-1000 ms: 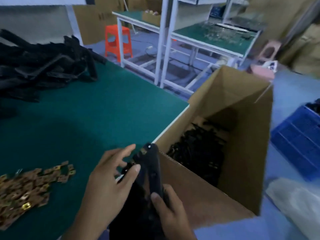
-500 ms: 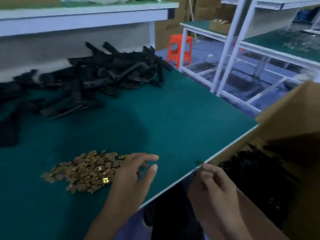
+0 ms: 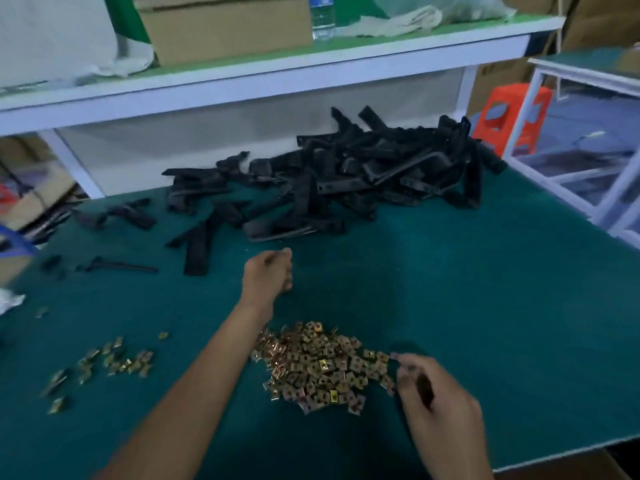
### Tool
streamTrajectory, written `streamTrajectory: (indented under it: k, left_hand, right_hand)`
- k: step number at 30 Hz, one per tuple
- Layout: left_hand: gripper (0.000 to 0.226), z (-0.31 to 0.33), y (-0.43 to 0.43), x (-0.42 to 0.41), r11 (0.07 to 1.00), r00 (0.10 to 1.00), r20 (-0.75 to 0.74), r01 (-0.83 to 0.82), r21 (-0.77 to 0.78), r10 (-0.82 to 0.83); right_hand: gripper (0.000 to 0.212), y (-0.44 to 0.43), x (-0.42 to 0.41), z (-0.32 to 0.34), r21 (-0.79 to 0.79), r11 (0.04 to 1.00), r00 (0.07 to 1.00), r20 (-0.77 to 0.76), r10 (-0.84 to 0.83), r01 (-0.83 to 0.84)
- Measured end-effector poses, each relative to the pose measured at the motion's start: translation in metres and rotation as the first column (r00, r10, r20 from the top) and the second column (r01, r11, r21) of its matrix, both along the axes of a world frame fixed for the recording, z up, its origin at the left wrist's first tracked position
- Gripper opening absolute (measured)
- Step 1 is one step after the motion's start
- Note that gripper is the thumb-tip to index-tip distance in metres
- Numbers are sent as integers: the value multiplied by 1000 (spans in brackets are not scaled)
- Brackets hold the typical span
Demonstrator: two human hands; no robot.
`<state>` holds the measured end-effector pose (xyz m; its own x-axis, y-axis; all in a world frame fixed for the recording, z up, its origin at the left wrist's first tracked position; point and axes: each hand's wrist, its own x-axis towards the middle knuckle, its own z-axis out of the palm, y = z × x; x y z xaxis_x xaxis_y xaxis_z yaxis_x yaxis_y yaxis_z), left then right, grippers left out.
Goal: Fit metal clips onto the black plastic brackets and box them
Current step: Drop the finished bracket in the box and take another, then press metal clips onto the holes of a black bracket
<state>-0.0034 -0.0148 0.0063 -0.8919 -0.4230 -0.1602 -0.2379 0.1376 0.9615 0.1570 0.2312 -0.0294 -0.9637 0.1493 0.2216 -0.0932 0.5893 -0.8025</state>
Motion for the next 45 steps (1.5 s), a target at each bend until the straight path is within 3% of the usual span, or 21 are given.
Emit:
streamTrajectory:
  k: [1,3,7,9,12,14,15,16,17,19,22,24,26,27,29,31,35,37,39,42,45]
  left_hand:
    - [24,2,-2,-17,974,995,79,-79,210,64]
    - [33,5,-2,-46,883,982,187,-120,454,37]
    - [30,4,5,-82,740,960,278,-164,652,-31]
    - [18,6,9,-87,731,952,305,-199,652,-13]
    - [18,-1,14,-82,867,962,268,-173,467,48]
    - [20,-7,11,-67,968,979,178,-134,212,97]
    - [22,-10,6,-57,994,988,117,-105,4,104]
    - [27,-9,-1,-47,966,994,69,-69,-251,89]
    - [35,-6,-7,-37,880,997,36,-43,-472,69]
    - [47,7,-15,-14,746,998,-49,-58,-664,33]
    - [52,26,3,35,793,986,-150,-37,-607,-69]
    - [51,31,34,79,782,971,-96,115,-612,-218]
    - [49,21,70,123,646,936,-24,223,-730,-350]
    - [44,15,87,142,547,910,-29,223,-807,-414]
    - [27,3,115,170,431,820,-37,261,-864,-571]
    - [13,-4,127,180,443,735,-4,404,-801,-678]
    - [20,-2,101,167,416,639,72,578,-702,-766]
    - [18,2,75,153,478,679,88,596,-645,-728]
    - [19,1,47,132,546,776,54,489,-680,-628]
    - [20,-11,17,99,506,878,18,292,-812,-478]
    - [24,-26,6,76,448,865,161,395,-802,-475]
  right_hand:
    - [24,-1,0,0,0,1000,1000,-11,-12,12]
    - [25,-3,-1,0,-6,1000,999,-24,-23,23]
    - [28,-3,-3,-4,16,999,996,-77,-45,46]
    - [30,-2,-4,-5,24,998,994,-91,-53,56]
    - [31,0,-5,-7,28,997,992,-108,-65,69]
    - [29,0,-6,-9,29,997,991,-116,-68,72]
    - [29,0,-6,-10,30,997,991,-116,-70,74]
    - [28,0,-6,-11,30,997,991,-117,-69,73]
    - [27,1,-5,-11,26,997,991,-119,-64,68]
    - [25,2,-3,-9,-13,999,991,-126,-50,49]
    - [15,0,1,-4,-78,997,995,-99,-32,24]
    - [17,0,3,-4,-137,990,995,-91,-37,25]
    - [39,2,6,-7,-228,974,995,-97,-7,-16]
    - [49,3,6,-8,-285,957,995,-93,23,-48]
    - [61,4,6,-8,-406,910,997,-41,70,-80]
    - [61,1,7,-5,-416,905,996,-11,93,-89]
    - [62,-10,13,0,-327,944,999,4,44,-40]
    - [67,-13,14,-2,-286,958,1000,-8,5,-7]
    - [67,-14,13,-3,-232,973,999,-22,-25,19]
    - [62,-12,11,-5,-115,993,999,-27,18,-21]
    - [54,-14,10,-7,-40,998,998,-44,39,-41]
